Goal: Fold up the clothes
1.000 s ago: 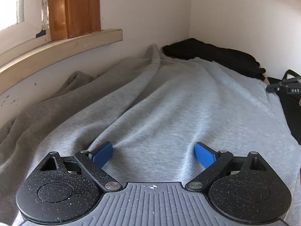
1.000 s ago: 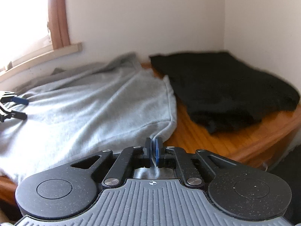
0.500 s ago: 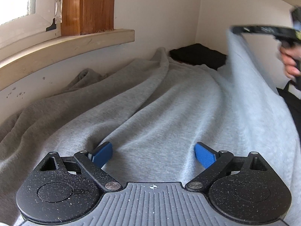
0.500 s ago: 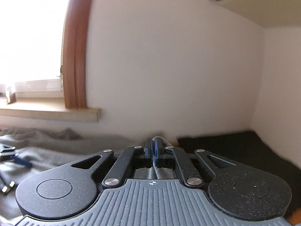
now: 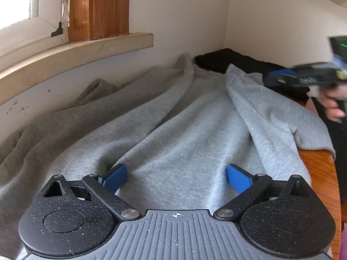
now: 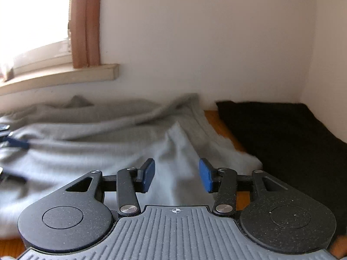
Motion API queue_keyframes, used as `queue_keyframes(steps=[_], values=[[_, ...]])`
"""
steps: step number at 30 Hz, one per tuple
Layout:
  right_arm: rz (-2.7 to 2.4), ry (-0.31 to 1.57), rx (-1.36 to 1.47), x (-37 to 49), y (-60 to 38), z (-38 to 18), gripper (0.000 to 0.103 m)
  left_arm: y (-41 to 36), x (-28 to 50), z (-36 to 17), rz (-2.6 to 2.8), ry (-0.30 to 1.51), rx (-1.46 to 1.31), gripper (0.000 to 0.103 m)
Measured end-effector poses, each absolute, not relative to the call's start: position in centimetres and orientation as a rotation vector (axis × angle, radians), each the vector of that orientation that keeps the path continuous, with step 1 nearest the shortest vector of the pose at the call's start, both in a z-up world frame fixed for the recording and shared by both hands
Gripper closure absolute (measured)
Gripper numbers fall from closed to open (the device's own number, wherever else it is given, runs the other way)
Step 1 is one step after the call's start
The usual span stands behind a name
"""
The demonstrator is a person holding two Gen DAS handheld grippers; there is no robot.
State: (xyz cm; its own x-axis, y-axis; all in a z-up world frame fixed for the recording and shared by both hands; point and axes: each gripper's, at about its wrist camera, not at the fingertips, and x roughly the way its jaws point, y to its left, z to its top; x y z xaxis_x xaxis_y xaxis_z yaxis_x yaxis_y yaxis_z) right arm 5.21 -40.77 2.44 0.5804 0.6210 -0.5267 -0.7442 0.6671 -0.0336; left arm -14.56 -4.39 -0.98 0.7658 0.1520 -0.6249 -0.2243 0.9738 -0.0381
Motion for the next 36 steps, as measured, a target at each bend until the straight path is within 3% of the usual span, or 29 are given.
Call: queue_keyframes(steps=[7, 17, 20, 24, 30, 36], values=[[0.749, 0.56, -0.267, 2.3, -49.9, 0.0, 0.036, -4.5, -14.5, -1.0, 0.207, 0.671, -0.105, 0.003], [0.742, 0.577, -0.123, -0.4, -54.8, -3.2, 0.035, -4.6, -14.5, -1.1, 0.206, 0.673, -0.104, 0.003], [0.717, 0.53, -0.101, -1.1, -54.5, -3.6, 0.045, -4.6, -14.5, -1.1, 0.21, 0.673, -0.104, 0.003], [0.686, 0.51, -0.087, -1.8, -54.9, -3.4, 0.085, -4.7, -14.4, -1.1, 0.209, 0.678, -0.098, 0.003], [0.601, 0.505, -0.175, -2.5, -55.3, -1.7, 0.099, -4.7, -14.5, -1.1, 0.203, 0.668, -0.104, 0.002], [0.465, 0.412, -0.248, -5.9, -58.1, 5.2, 0.099, -4.2, -14.8, -0.9, 0.188, 0.647, -0.152, 0.002]])
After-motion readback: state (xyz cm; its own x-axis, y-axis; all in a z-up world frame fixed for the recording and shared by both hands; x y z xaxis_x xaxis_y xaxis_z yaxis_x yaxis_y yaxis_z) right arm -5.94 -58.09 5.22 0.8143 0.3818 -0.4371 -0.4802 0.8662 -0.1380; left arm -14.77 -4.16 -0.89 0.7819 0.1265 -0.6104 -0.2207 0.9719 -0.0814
